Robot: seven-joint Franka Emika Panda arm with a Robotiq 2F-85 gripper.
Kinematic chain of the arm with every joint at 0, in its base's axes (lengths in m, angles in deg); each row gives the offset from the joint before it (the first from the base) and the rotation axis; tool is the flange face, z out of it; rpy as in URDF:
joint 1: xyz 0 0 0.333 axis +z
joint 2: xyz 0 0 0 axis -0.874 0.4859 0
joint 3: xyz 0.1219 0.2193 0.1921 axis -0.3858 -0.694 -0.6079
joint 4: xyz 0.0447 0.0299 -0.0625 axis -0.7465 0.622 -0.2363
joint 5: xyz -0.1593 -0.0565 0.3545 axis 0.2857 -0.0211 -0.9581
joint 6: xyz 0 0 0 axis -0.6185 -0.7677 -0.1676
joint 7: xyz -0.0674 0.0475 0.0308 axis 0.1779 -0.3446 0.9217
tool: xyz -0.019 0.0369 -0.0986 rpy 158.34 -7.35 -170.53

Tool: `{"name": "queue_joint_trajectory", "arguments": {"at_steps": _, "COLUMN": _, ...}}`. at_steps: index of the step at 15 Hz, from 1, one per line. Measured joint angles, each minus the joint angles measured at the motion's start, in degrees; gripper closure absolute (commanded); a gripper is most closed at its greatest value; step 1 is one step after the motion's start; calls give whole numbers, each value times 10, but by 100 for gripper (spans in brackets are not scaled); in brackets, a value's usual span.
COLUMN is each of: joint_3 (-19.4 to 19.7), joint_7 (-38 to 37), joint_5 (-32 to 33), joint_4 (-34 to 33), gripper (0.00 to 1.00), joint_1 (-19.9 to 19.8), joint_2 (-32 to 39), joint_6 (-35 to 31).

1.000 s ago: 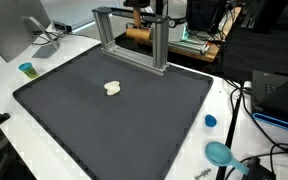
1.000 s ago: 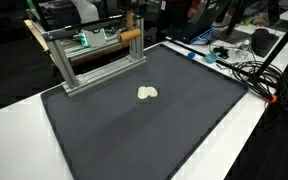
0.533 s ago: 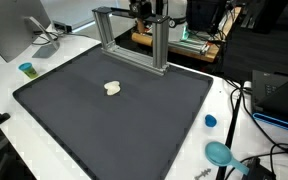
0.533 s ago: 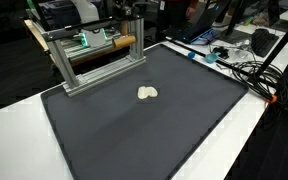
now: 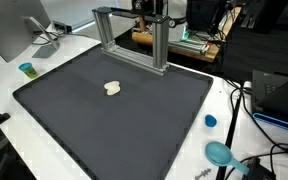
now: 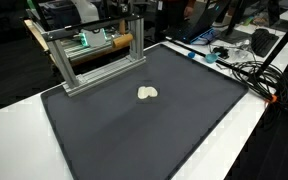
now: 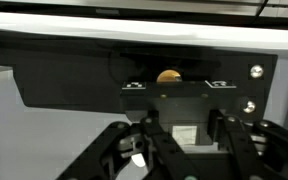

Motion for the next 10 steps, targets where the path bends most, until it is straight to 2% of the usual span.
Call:
{"name": "queue_joint_trajectory", "arguments": {"at_steps": 4, "joint_3": 13, "joint_7": 46, "joint_5": -6, "joint_4": 26, "gripper": 1, "joint_1": 6, "joint_2": -30, "joint_6": 0}}
{"name": "queue_joint_trajectory", "arguments": {"at_steps": 10, "joint_3": 51, "joint_7": 70, "joint_5": -25, "joint_4": 34, "gripper": 0, "joint_1": 7, "joint_2": -41, "joint_6": -10}}
